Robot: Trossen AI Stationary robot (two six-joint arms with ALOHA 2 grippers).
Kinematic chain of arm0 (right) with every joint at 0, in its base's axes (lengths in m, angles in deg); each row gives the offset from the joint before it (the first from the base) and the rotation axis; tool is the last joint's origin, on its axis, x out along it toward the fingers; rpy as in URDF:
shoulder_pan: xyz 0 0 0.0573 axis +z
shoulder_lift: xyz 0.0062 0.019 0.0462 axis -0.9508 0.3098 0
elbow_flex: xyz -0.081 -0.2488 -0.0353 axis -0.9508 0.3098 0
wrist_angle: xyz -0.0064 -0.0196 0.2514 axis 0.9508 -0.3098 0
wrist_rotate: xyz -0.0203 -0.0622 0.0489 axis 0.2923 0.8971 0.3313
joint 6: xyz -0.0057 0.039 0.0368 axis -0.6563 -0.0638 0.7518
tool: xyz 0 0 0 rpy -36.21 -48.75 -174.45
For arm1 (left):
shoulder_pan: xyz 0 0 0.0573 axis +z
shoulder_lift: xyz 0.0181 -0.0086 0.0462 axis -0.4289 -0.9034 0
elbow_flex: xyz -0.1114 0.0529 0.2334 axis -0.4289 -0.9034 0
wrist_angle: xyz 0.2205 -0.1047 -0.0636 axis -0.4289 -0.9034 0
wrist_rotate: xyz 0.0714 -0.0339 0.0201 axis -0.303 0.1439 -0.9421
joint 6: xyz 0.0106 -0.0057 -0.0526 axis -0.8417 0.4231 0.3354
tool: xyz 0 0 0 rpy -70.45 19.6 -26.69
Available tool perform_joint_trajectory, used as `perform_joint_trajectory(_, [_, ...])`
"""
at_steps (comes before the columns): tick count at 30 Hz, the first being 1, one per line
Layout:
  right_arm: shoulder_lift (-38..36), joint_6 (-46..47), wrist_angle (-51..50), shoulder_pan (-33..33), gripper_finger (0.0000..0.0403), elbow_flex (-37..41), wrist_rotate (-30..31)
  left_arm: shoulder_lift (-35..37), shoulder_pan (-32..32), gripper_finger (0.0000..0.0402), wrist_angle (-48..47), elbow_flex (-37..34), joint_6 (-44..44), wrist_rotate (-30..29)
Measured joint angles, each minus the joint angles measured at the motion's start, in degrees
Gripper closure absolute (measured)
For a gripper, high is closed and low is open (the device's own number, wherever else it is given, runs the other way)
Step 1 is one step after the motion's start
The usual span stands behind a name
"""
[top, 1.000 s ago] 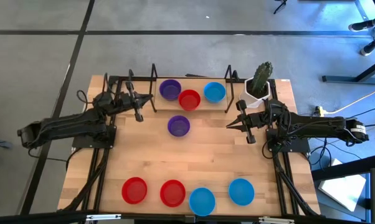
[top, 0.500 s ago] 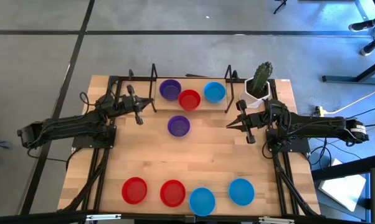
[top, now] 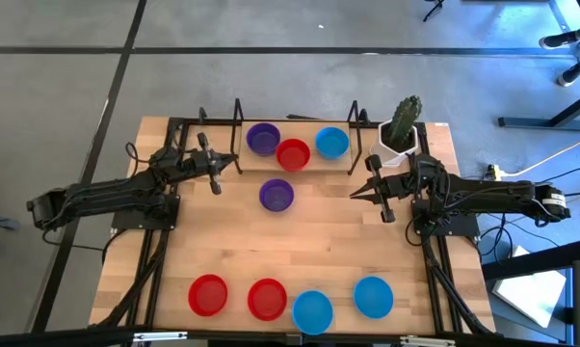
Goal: Pick & Place Mini bowls
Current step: Stack the blue bowl on top of the blue bowl on the shelf
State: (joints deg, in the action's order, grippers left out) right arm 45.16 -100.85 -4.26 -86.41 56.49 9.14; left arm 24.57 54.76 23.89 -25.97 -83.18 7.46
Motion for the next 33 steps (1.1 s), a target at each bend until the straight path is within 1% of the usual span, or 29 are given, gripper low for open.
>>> perform_joint_trajectory(8, [0.02, -0.02, -0.01, 0.0, 0.0382, 0.0, 0.0, -0.01, 0.0, 0.0399, -2.71, 0.0, -0.97, 0.0])
perform_joint_trajectory(27, [3.46, -1.97, 1.92, 0.02, 0.0382, -0.02, 0.03, 0.0, 0.0, 0.0395, -2.88, 0.0, -2.56, -0.01])
perform_joint_trajectory(33, [4.09, -1.99, 2.15, 0.01, 0.0382, -0.02, 0.02, 0.0, 0.0, 0.0399, -2.9, 0.0, 1.19, -0.01])
